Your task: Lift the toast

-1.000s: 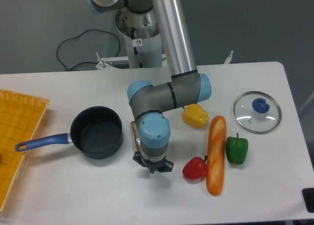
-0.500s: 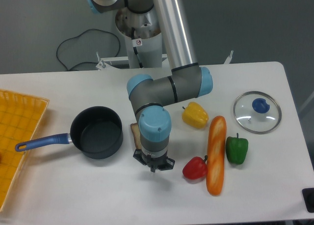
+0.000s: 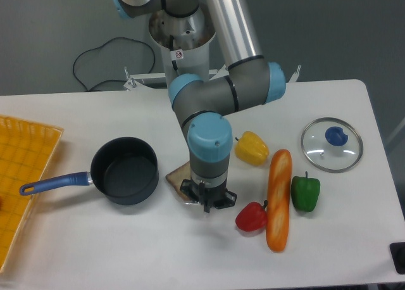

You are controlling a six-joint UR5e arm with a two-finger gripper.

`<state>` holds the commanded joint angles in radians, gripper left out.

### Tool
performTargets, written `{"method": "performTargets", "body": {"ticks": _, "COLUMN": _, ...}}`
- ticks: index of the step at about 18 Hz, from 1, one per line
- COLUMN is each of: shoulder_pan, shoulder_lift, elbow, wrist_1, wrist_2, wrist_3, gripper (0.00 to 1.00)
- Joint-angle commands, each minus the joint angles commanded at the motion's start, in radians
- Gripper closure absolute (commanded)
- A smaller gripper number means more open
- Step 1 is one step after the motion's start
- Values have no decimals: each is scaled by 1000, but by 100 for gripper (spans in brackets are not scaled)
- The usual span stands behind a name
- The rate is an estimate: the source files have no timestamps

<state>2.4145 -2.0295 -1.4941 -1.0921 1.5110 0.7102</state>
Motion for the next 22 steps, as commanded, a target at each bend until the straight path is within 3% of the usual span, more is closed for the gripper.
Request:
{"method": "performTargets", "body": {"ticks": 6, "shoulder_pan": 20, "shoulder_lift": 34, "elbow": 43, "wrist_1": -106, "wrist_2": -5, "wrist_3": 35, "gripper": 100}}
{"method": "performTargets", "body": {"ticks": 9, "shoulder_pan": 21, "shoulder_lift": 57, "elbow": 46, "wrist_1": -132, "wrist_2": -3, "wrist_3": 70, "gripper": 100}}
{"method": "performTargets", "body": {"ticks": 14, "shoulder_pan": 41, "shoulder_lift": 107, "elbow": 45, "wrist_1": -232, "wrist_2": 5, "wrist_3": 167, "gripper": 100}}
{"method": "performTargets", "body": {"ticks": 22, "shoulder_pan": 44, "shoulder_lift": 124, "elbow": 46, "wrist_1": -252, "wrist_2": 6, "wrist_3": 176, "gripper": 100}}
